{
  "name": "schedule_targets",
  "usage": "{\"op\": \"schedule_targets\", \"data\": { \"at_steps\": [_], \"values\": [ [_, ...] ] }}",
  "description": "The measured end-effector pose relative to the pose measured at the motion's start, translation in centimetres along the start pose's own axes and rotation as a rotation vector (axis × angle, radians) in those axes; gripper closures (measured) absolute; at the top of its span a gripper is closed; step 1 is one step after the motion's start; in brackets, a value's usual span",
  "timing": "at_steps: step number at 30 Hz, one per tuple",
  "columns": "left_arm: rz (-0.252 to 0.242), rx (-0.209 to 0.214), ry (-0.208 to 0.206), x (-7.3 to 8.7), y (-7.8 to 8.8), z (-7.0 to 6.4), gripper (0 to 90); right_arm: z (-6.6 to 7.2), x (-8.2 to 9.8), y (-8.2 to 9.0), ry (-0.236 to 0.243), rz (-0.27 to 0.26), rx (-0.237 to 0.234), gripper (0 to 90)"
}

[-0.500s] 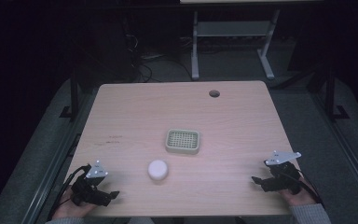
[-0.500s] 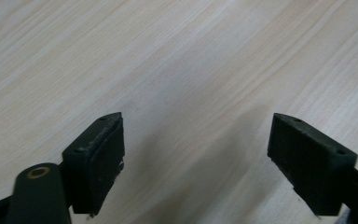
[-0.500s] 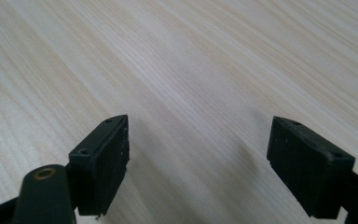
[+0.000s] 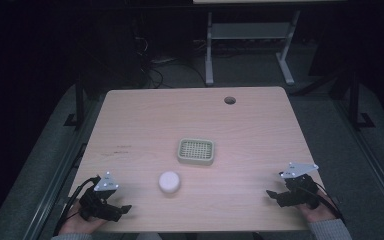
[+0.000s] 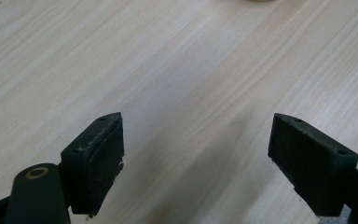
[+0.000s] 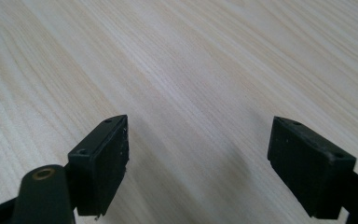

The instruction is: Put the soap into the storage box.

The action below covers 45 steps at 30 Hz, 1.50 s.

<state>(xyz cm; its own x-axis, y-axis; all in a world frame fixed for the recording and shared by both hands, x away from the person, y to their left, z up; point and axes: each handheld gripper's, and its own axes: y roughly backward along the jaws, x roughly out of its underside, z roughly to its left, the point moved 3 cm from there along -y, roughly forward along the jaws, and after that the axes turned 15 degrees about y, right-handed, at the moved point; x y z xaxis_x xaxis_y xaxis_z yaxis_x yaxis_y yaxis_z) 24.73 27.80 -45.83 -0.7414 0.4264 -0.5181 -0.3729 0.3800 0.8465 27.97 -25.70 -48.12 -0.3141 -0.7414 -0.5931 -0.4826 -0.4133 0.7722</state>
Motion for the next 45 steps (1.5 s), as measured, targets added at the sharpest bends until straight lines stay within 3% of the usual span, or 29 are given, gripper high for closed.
{"op": "schedule_targets", "data": {
  "at_steps": [10,16,22,36,45],
  "values": [
    [0.005,-0.006,-0.044,-1.8,0.0,-1.2,18.3,-0.1,0.1,0.1,-0.012,-0.010,-0.003,19.9],
    [0.034,-0.024,-0.077,-2.6,-0.2,-1.7,20.0,0.0,0.1,0.1,-0.014,-0.012,-0.004,19.9],
    [0.066,0.010,-0.106,-4.0,-0.5,-2.6,17.8,0.0,0.1,0.3,-0.025,-0.020,-0.002,19.9],
    [0.121,0.018,-0.194,-6.8,-1.7,-4.3,16.8,0.0,0.1,0.3,-0.021,-0.022,-0.007,19.9],
    [0.153,0.025,-0.224,-7.5,-2.3,-5.0,16.8,0.1,0.0,0.3,-0.018,-0.016,-0.009,19.9]
  ]
}}
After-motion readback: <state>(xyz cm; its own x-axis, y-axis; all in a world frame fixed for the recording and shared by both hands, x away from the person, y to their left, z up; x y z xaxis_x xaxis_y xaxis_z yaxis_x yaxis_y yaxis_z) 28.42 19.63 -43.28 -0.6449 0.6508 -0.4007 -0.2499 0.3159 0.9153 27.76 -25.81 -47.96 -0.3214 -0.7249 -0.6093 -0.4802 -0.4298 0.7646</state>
